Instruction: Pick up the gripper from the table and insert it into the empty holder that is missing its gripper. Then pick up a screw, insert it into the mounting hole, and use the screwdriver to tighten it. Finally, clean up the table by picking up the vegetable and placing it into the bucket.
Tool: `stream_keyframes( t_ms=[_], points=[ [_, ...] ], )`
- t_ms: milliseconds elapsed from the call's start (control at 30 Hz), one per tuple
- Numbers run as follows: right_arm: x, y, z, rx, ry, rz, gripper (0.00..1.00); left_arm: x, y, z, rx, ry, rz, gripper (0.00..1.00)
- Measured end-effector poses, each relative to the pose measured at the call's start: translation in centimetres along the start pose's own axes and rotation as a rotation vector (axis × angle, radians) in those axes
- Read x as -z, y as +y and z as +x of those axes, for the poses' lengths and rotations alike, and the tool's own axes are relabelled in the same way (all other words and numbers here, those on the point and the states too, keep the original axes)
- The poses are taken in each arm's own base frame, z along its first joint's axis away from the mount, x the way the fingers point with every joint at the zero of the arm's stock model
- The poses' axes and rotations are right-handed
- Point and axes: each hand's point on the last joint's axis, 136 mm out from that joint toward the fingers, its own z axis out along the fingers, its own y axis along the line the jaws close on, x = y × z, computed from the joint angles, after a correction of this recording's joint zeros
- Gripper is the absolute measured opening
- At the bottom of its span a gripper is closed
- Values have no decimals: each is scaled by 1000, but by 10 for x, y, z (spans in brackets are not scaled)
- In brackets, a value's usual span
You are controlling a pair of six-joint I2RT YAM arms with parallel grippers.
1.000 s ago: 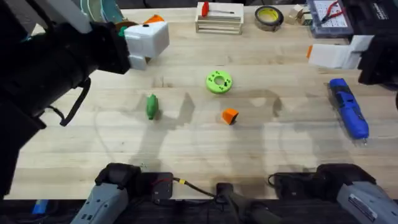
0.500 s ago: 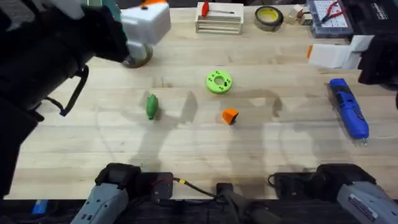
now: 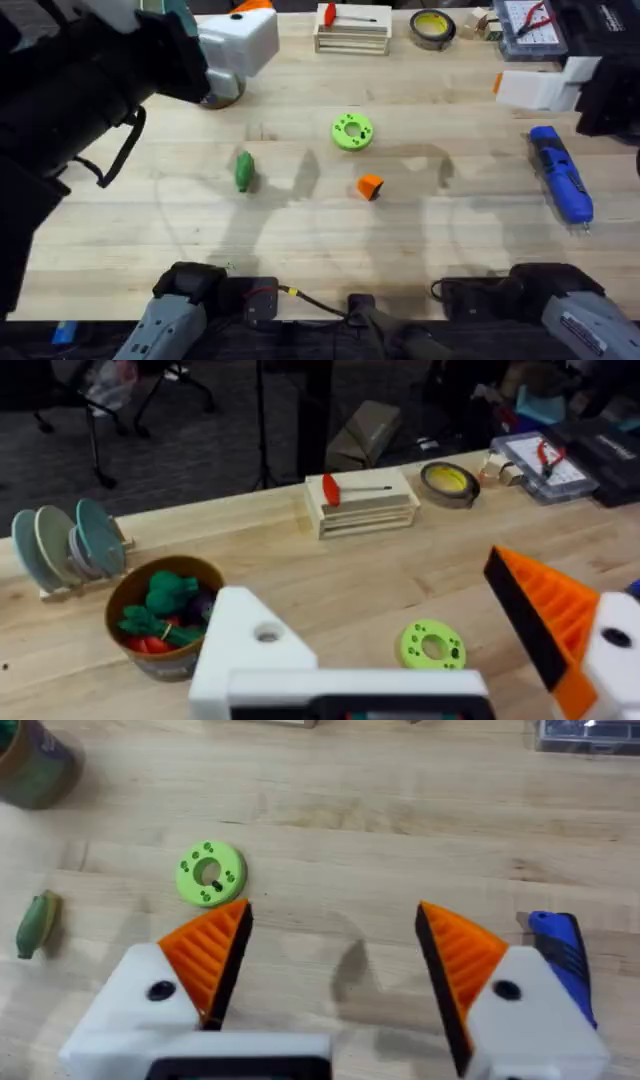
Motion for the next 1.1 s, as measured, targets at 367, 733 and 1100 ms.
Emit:
stream_keyframes(
  t_ms=[367,733,1100],
  points=[
    [0,0,0,0,0,0,991,-9,-6,-17,-27,-72,41,993],
    [0,0,0,0,0,0,991,-5,-31,26,-105,-157,132,993],
    [0,0,0,0,0,0,991,-8,-46,96,-144,-278,208,993]
  ],
)
